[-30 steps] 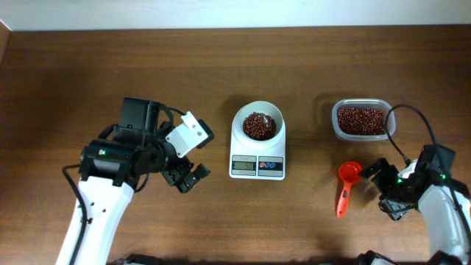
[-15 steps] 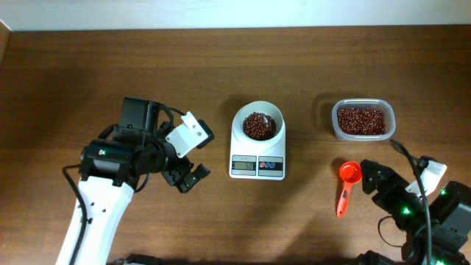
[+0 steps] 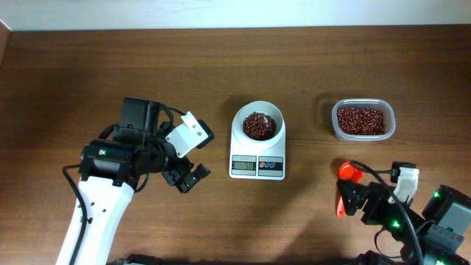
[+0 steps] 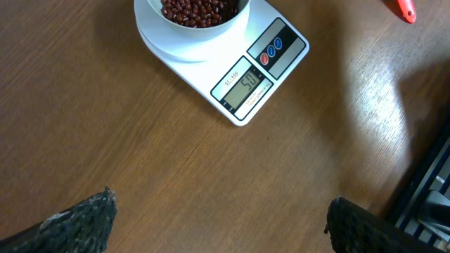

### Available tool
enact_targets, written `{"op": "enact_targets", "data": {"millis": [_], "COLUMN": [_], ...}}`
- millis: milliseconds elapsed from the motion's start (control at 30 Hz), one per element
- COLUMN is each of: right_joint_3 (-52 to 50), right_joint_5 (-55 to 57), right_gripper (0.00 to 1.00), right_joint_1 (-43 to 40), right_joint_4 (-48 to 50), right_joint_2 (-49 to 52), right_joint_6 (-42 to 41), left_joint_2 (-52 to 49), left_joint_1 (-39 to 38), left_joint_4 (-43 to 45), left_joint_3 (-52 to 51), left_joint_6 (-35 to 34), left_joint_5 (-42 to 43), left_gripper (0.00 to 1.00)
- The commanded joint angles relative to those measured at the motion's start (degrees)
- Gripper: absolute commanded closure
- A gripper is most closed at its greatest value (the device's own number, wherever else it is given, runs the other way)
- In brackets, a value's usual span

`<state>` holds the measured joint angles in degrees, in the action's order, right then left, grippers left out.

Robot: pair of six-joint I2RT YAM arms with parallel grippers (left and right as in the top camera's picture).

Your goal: Scoop and weigh 50g on scale

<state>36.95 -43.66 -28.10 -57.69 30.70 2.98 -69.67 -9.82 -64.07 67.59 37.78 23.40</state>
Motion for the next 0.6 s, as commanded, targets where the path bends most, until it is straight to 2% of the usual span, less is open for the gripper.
{"op": "enact_targets", "data": {"millis": [0, 100, 200, 267, 333, 467, 500, 567], "right_joint_3": [-0.11, -3.69, -11.89, -15.21, -15.47, -15.65, -15.91, -15.96], "right_joint_5": [-6.88, -9.51, -16.50, -17.09, -9.88, 16.94, 21.38, 23.69], "right_gripper": [0.01, 0.01, 0.01, 0.01, 0.01, 0.01, 0.01, 0.01], "right_joint_1": [-0.37, -0.37, -0.37, 0.46, 5.09, 18.82, 20.35, 21.44], "right_joint_4": [1.29, 12.00, 23.67, 28.92, 32.30, 35.04, 35.71, 36.17], "right_joint_2": [-0.02, -0.02, -0.02, -0.02, -0.63, -9.42, -12.44, -15.89], "right_joint_6": [12.98, 14.19, 14.14, 9.57, 1.44, -19.23, -22.14, -22.10], "left_joint_2": [0.02, 0.02, 0.02, 0.02, 0.02, 0.02, 0.02, 0.02], "left_joint_1": [0.24, 0.24, 0.24, 0.24, 0.24, 0.24, 0.24, 0.24], "left_joint_4": [-0.07, -0.07, -0.07, -0.07, -0.07, -0.07, -0.04, -0.07], "left_joint_3": [-0.07, -0.07, -0.07, -0.07, -0.07, -0.07, -0.07, -0.07], "left_joint_6": [0.90, 0.90, 0.90, 0.90, 0.90, 0.90, 0.90, 0.90], "left_joint_5": [0.61, 0.61, 0.61, 0.63, 0.63, 0.63, 0.61, 0.61], "left_gripper": [0.01, 0.01, 0.01, 0.01, 0.01, 0.01, 0.01, 0.01]}}
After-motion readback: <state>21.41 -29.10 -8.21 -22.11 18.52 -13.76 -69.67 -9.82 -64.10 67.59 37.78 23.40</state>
